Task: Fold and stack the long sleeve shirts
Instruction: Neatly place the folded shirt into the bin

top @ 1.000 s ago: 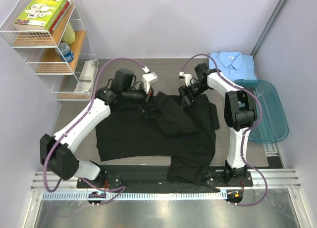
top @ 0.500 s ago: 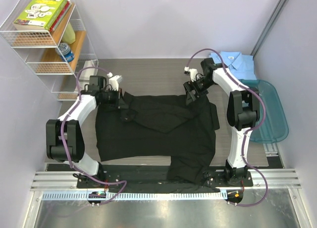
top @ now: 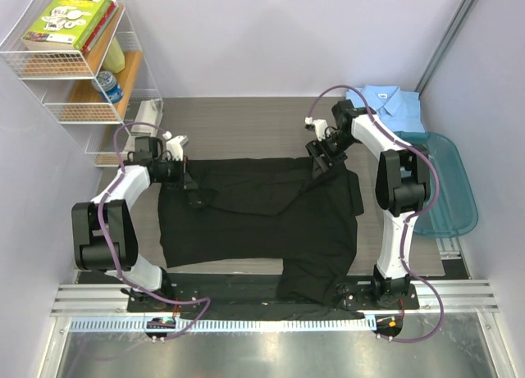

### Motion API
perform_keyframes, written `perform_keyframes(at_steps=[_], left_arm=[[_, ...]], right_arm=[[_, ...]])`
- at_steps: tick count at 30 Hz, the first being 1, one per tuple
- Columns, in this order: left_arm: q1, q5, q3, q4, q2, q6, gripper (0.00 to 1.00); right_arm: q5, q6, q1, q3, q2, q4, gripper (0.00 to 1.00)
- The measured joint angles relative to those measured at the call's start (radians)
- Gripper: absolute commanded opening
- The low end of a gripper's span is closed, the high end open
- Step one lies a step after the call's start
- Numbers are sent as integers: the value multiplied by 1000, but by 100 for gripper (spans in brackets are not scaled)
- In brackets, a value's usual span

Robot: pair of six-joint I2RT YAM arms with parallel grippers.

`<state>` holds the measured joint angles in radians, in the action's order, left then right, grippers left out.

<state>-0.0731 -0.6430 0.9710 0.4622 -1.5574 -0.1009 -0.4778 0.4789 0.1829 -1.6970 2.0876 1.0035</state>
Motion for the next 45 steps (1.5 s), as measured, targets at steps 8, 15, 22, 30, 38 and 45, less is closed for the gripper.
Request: perform_keyframes(at_steps=[8,15,22,30,38,45], left_arm=[[-13,116,-10,12,6,-72,61],[-22,260,-50,70,165,-240,66],[-11,225,-42,114,218,-319,66],[-8,203,-8,145,87,-321,61],[5,170,65,204,21,-330,63],[15,123,92,256,-34,-272,54]], right_arm=[[54,-3,-2,33,-50,-11,65],[146,-15,-2,154,-261,-12,62],[115,-85,10,44,-217,-18,67],[87,-142,83,-84,-27,-48,61],[135,-111,113,47,-6,-66,49],[180,-91,109,87,-5,-82,25]])
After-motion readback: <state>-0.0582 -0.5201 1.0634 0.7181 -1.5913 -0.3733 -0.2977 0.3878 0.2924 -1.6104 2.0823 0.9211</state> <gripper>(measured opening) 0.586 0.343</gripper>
